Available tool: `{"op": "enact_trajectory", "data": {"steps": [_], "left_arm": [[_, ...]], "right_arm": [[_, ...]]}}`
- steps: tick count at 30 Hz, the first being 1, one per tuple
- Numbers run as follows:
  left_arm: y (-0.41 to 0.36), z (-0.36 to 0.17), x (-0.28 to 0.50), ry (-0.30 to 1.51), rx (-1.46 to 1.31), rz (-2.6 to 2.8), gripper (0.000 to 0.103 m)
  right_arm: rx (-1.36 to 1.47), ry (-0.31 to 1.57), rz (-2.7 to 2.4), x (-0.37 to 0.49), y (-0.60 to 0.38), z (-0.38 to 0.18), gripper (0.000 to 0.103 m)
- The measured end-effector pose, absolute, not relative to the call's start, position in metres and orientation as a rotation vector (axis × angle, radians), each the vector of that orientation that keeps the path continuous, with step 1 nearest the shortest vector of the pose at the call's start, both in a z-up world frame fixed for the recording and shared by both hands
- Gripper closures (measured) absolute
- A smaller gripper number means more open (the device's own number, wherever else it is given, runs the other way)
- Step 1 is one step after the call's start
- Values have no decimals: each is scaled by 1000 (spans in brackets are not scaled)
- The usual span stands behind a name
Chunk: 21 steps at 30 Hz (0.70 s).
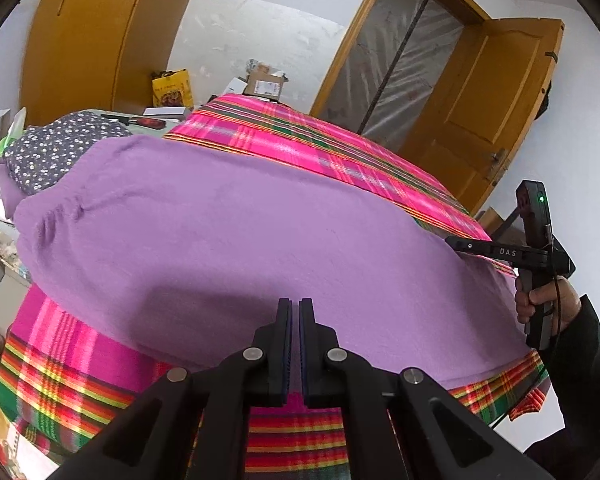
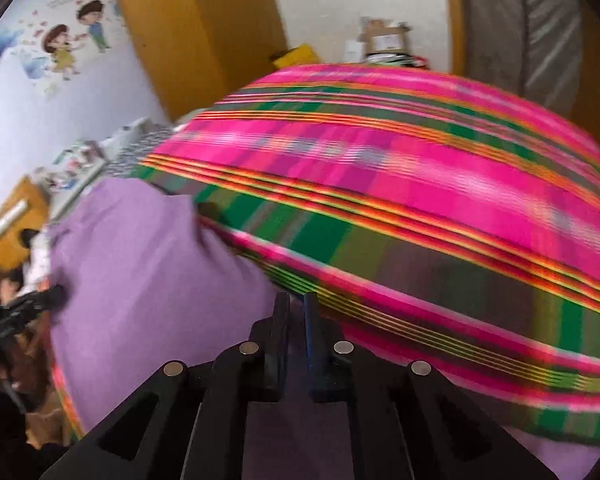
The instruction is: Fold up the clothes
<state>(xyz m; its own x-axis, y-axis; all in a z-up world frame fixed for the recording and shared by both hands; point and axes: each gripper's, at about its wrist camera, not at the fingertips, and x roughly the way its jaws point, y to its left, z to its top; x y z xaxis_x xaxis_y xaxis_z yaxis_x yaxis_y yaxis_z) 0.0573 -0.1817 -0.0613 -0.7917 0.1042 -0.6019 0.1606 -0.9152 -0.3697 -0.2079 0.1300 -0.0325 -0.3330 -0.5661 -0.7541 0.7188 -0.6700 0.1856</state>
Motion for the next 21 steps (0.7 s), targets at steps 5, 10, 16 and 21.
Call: {"op": "enact_trajectory", "data": {"steps": [5, 10, 16, 21], "left_arm": [[-165, -60, 51, 626, 1027, -2922, 101], [-144, -61, 39, 603, 1081, -2962, 101], [-125, -63, 31, 552, 1139, -2990, 101], [-119, -65, 32, 536, 1154, -2998, 101]], "right_arm": [[1000, 197, -2128, -190, 161, -21, 80], [971, 229, -2106, -161, 164, -25, 78], [1017, 288, -2160, -160, 164, -39, 81], [1071, 234, -2234, -174, 191, -40, 82]]}}
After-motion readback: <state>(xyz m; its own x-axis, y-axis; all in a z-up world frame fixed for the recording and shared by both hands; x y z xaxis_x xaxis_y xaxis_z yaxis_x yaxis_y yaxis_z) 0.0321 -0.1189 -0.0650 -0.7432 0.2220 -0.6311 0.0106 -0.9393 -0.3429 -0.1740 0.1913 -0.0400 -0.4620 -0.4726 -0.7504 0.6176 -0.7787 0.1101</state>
